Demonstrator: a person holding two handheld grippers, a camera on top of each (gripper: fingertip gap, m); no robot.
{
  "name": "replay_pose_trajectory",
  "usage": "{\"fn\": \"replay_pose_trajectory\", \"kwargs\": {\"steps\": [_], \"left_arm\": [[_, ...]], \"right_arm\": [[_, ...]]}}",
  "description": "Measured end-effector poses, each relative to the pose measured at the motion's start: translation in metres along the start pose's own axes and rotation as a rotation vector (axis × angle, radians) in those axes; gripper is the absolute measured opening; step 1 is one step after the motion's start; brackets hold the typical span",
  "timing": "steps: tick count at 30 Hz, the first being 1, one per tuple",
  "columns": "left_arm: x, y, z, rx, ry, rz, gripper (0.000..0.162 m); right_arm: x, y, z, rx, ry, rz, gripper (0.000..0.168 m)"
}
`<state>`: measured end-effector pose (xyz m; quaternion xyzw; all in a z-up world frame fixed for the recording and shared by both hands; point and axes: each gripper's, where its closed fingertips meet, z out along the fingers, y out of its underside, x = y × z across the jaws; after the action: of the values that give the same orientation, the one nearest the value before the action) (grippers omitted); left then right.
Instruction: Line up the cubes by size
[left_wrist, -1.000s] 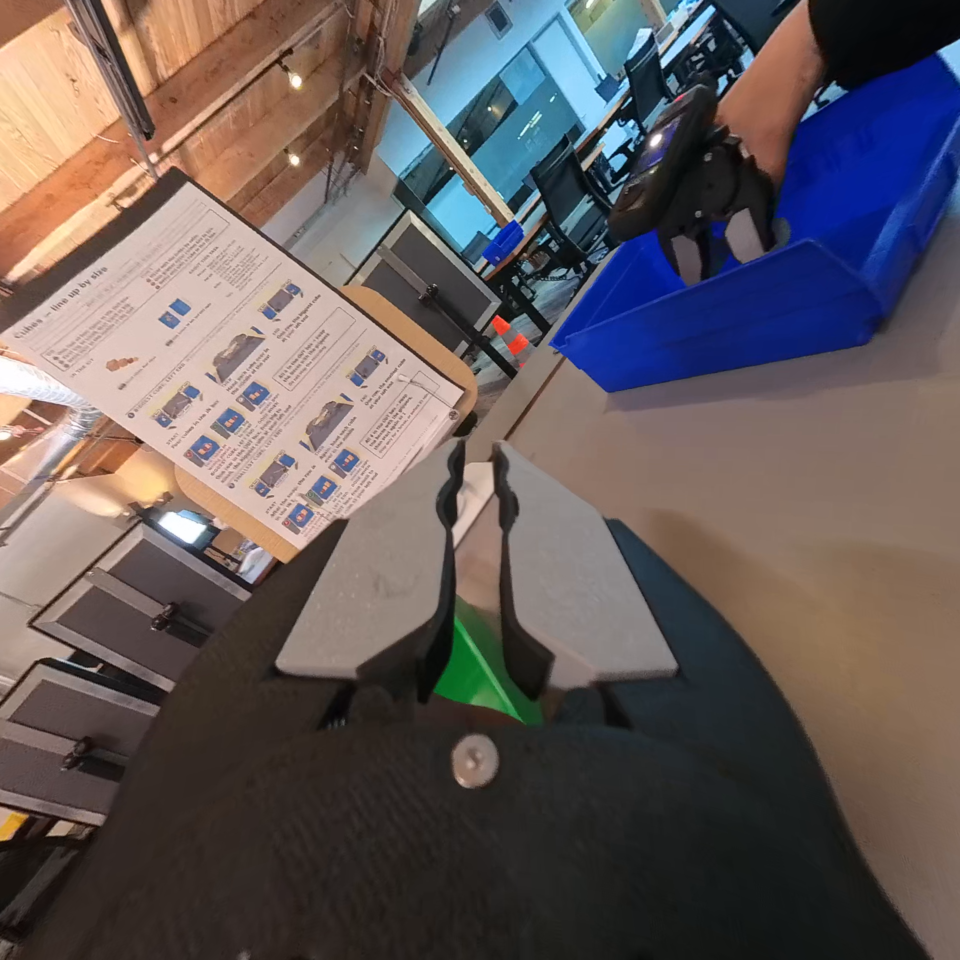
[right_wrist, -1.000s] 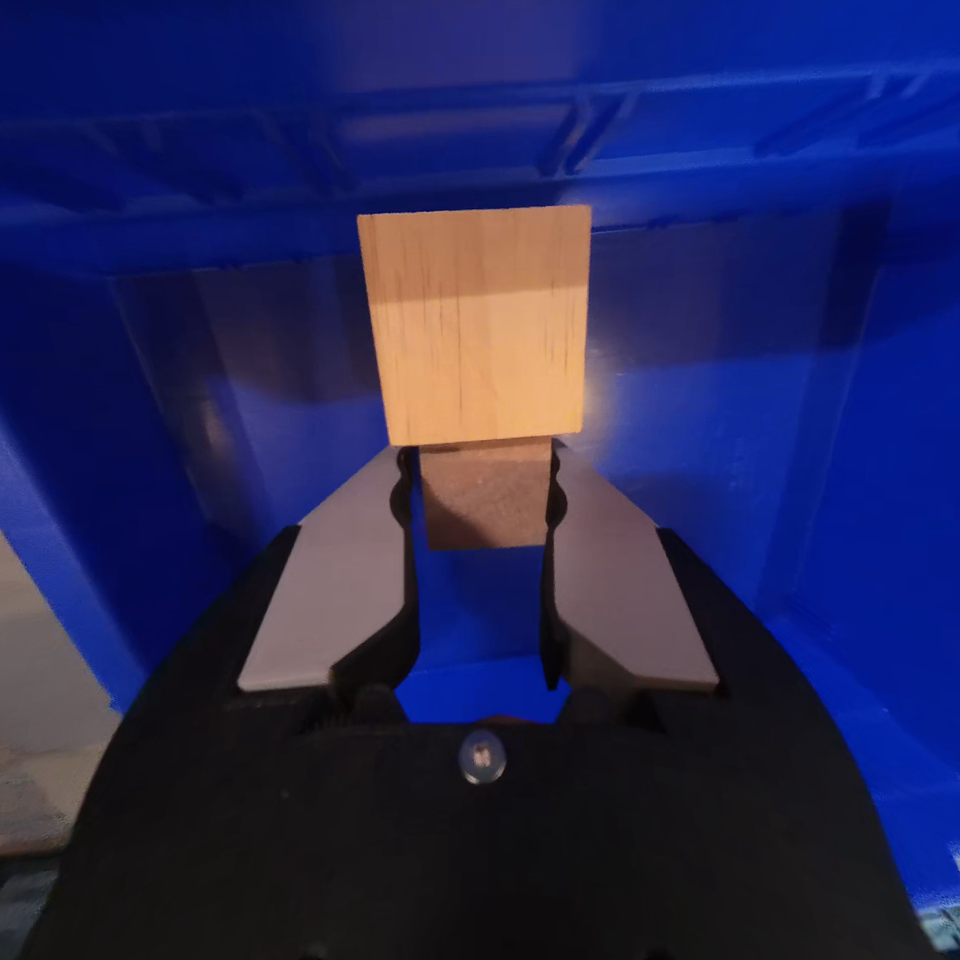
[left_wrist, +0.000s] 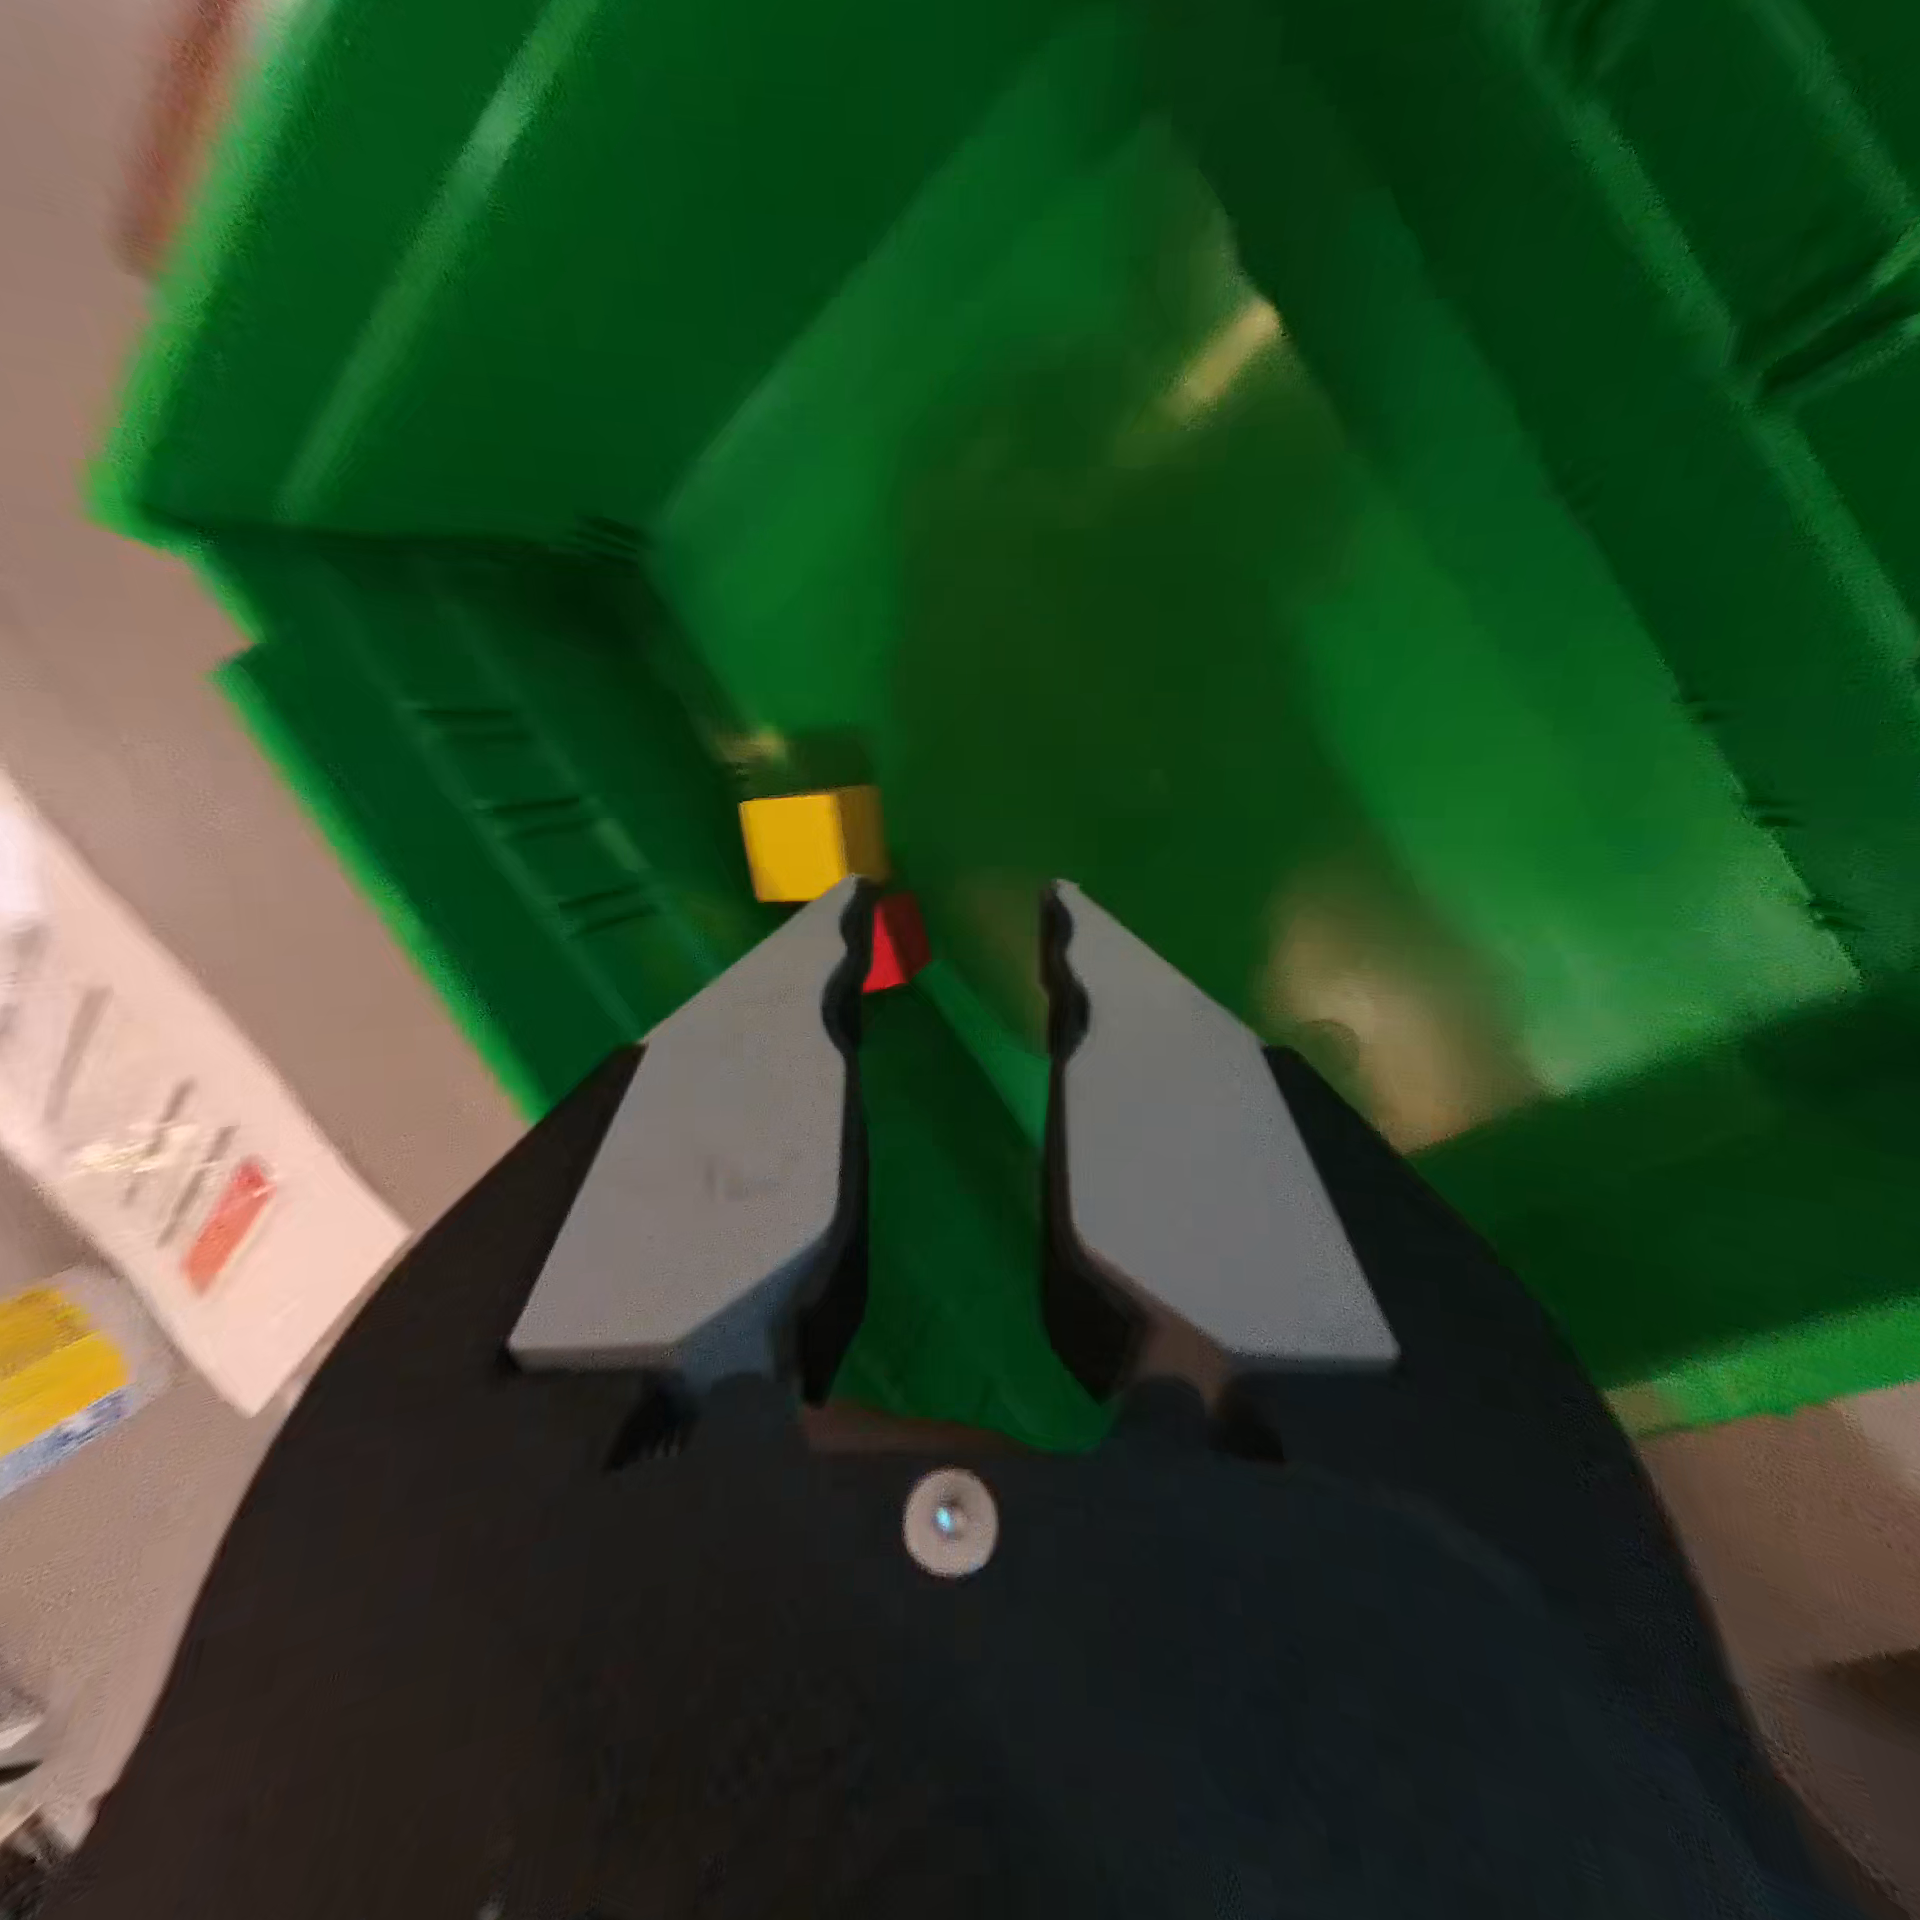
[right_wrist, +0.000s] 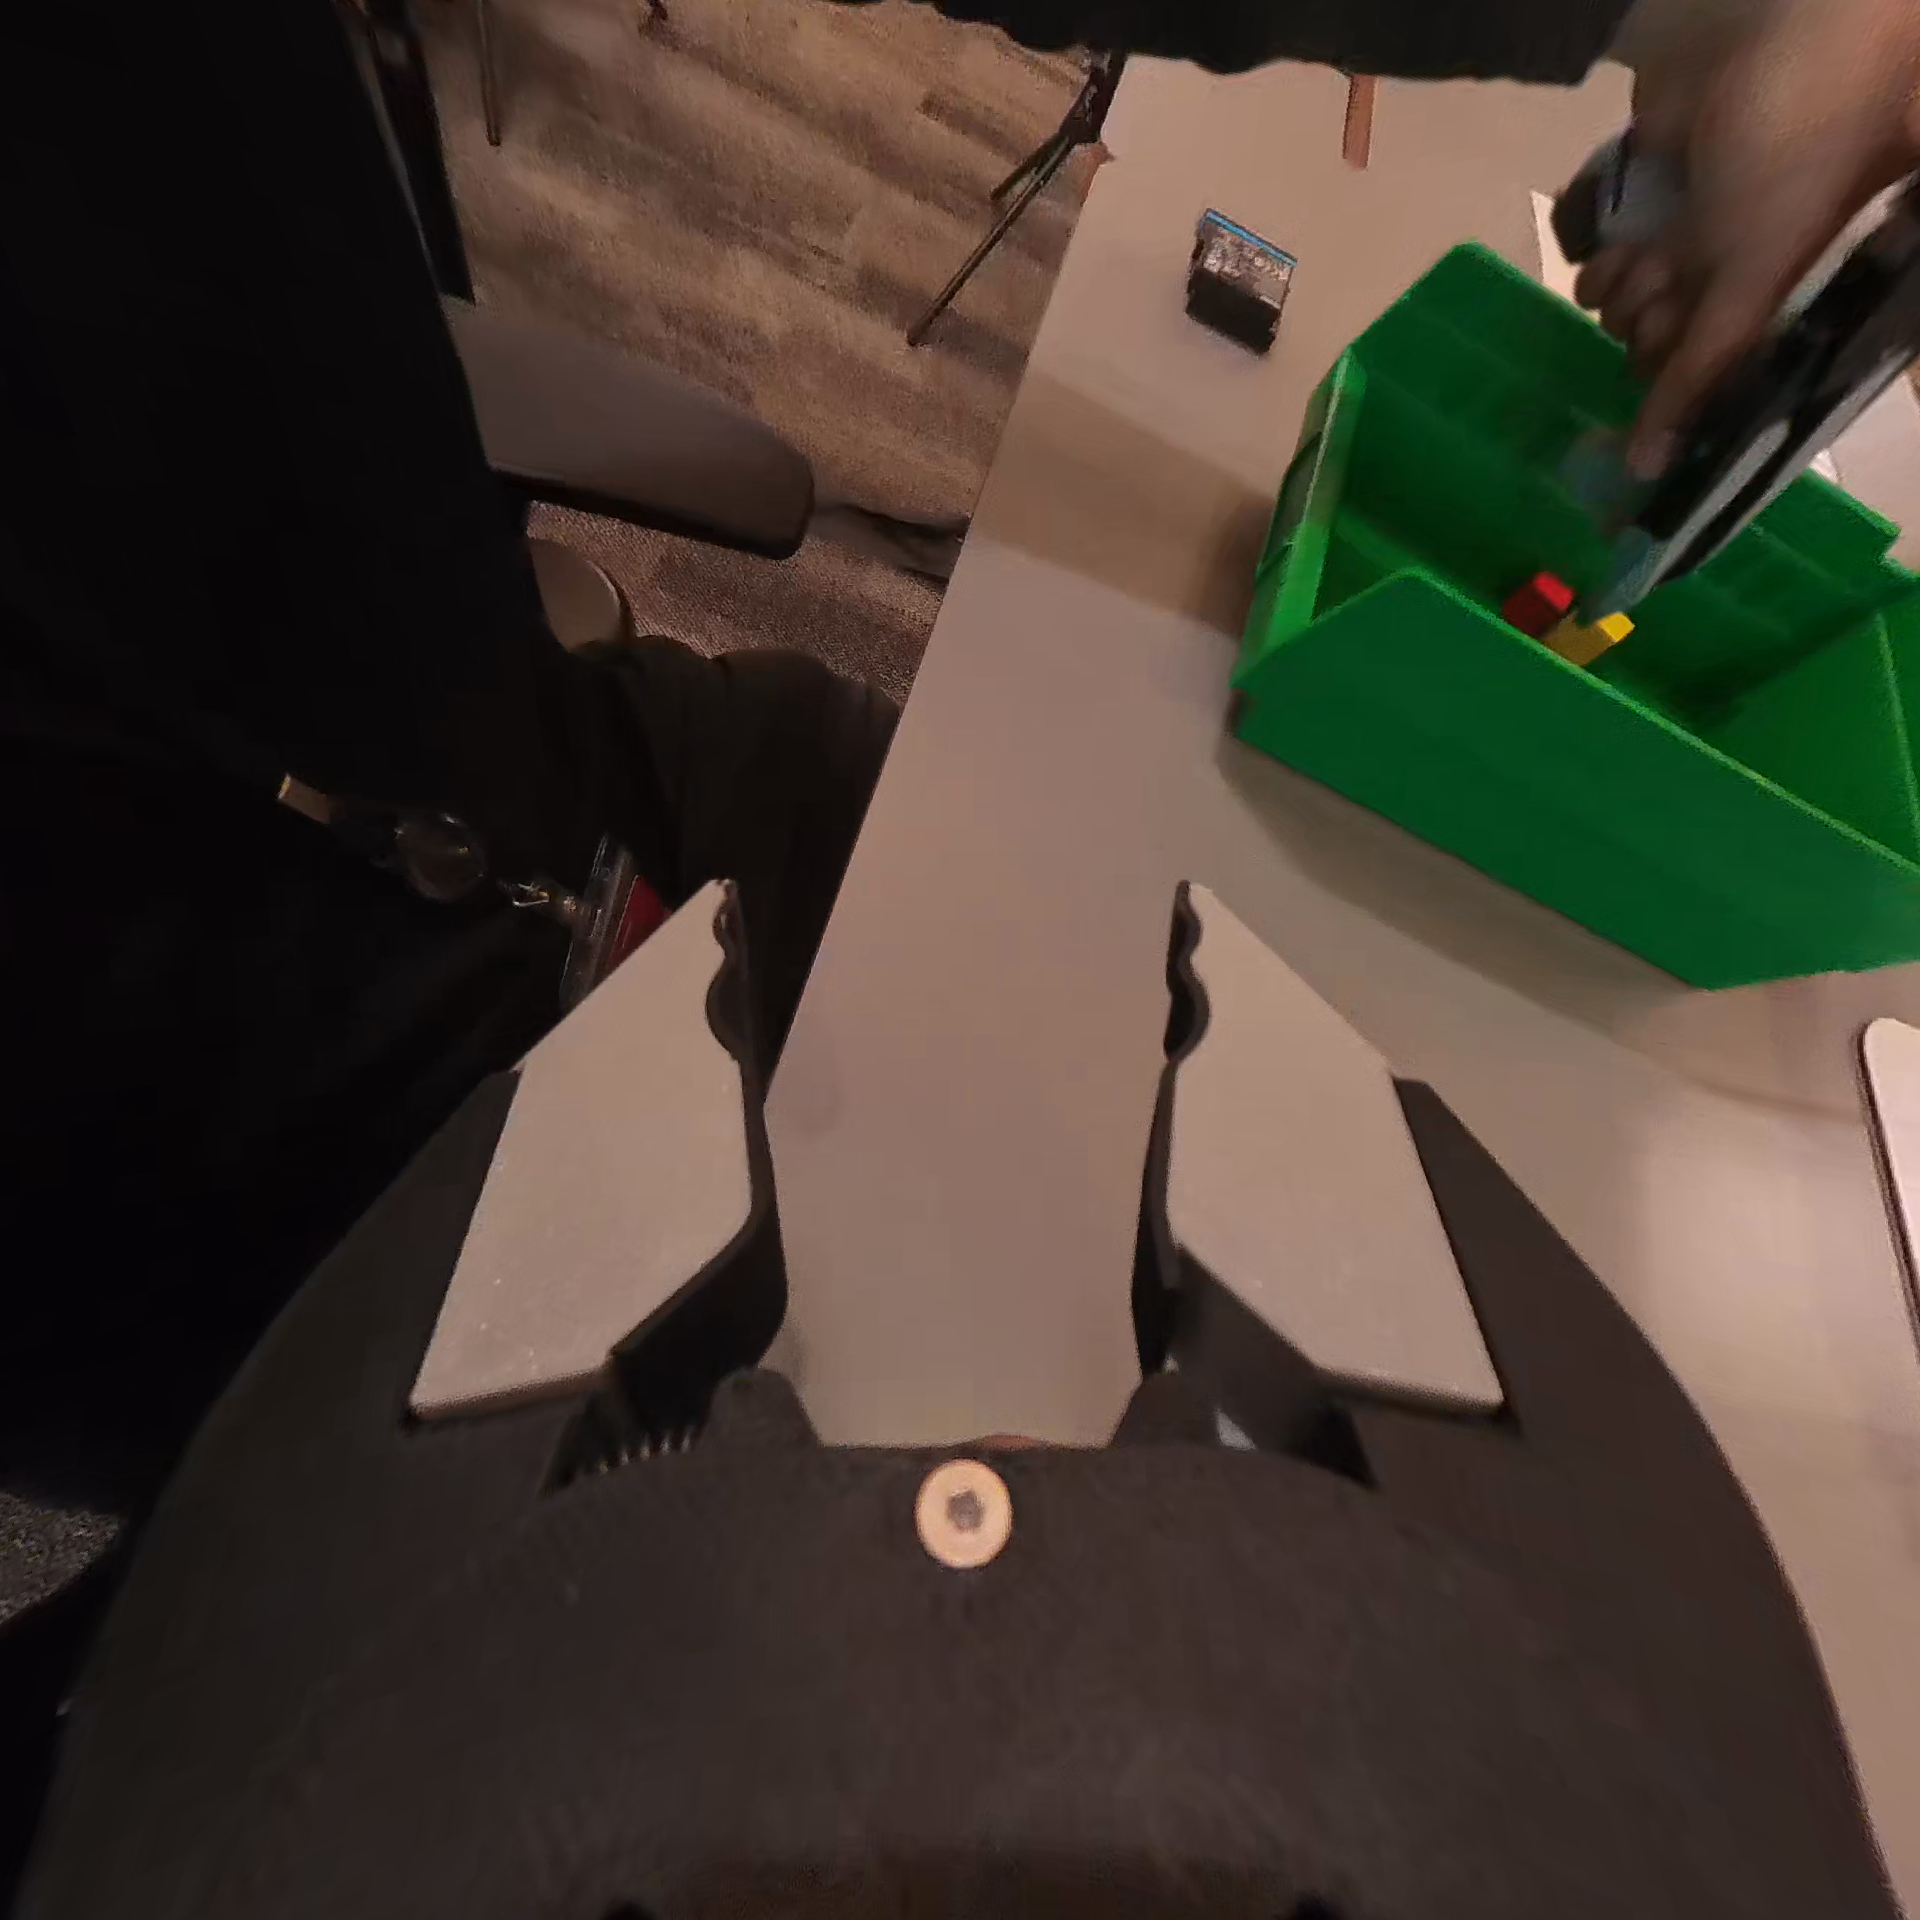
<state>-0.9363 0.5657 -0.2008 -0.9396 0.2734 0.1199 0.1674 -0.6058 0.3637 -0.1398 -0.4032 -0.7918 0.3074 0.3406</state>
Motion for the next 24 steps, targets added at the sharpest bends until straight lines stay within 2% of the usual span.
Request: {"fn": "replay_pose_trajectory", "kwargs": {"steps": [2, 6, 11, 13, 14, 15, 16, 18, 20, 21, 24], "left_arm": [[-0.007, 0.004, 0.014, -0.049, -0.050, 0.031, 0.037], [-0.006, 0.017, 0.032, -0.136, -0.031, 0.115, 0.032], [-0.007, 0.015, 0.047, -0.167, 0.028, 0.006, 0.034], [0.010, 0.006, 0.046, -0.122, 0.109, 0.031, 0.016], [0.030, -0.001, 0.041, -0.084, 0.211, 0.056, 0.000], [0.047, -0.007, 0.031, -0.043, 0.306, 0.083, 0.000], [0.047, -0.017, 0.024, 0.011, 0.301, 0.083, 0.000], [0.015, -0.033, 0.016, 0.071, 0.159, -0.020, 0.007], [-0.017, -0.031, 0.009, 0.052, 0.006, -0.062, 0.024], [-0.030, -0.026, 0.008, 0.029, -0.072, -0.050, 0.024], [-0.028, -0.011, 0.016, -0.075, -0.090, -0.028, 0.048]], "right_arm": [[-0.009, 0.001, 0.002, 0.016, -0.031, -0.023, 0.072], [-0.009, 0.006, -0.001, 0.036, -0.056, -0.008, 0.069], [-0.007, 0.012, -0.009, 0.063, -0.049, 0.008, 0.064], [-0.009, 0.012, -0.011, 0.061, -0.045, -0.005, 0.062], [-0.010, 0.012, -0.012, 0.056, -0.040, -0.013, 0.062], [-0.010, 0.011, -0.013, 0.054, -0.036, -0.019, 0.062], [-0.011, 0.009, -0.015, 0.059, -0.036, -0.024, 0.062], [-0.013, 0.006, -0.017, 0.073, -0.041, -0.029, 0.061], [-0.014, 0.007, -0.017, 0.072, -0.040, -0.028, 0.061], [-0.013, 0.008, -0.017, 0.068, -0.037, -0.026, 0.061], [-0.014, 0.008, -0.014, 0.060, -0.042, -0.027, 0.061]]}}
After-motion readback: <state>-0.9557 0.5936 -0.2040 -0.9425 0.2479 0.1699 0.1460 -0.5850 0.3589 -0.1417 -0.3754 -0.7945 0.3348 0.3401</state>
